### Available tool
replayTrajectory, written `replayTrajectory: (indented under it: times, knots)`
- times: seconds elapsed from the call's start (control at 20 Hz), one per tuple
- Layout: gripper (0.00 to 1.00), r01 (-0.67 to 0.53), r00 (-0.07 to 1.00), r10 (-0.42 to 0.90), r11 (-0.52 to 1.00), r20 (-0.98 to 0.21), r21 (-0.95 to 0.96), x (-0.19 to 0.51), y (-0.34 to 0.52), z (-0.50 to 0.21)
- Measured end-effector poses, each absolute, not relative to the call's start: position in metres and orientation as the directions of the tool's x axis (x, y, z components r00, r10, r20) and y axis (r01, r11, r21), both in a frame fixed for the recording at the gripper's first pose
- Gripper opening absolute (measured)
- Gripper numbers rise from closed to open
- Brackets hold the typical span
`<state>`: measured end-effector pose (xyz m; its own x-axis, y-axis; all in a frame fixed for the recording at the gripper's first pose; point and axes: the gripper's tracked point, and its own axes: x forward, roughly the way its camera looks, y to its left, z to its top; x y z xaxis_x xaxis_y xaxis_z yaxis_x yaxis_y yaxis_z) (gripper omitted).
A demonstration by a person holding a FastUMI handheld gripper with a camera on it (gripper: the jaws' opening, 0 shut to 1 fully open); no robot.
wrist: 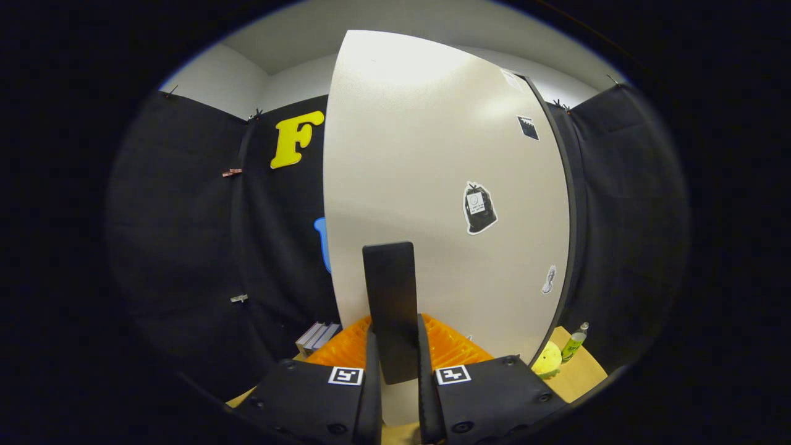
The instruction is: Open the shoe cabinet door, grab the shoes and put them into the shoe cabinet, then close the shoe cabinet door.
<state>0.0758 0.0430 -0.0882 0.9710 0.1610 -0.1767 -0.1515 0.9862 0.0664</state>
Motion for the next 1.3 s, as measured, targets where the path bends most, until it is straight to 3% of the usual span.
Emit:
replayTrajectory:
  times: [0.55, 1.3]
  knots:
    - [0.27, -0.226, 0.955, 0.236, 0.971, -0.182, 0.072, 0.014, -0.018, -0.074]
    - [0.27, -0.116, 0.975, 0.126, 0.991, -0.185, 0.062, -0.008, -0.063, -0.069]
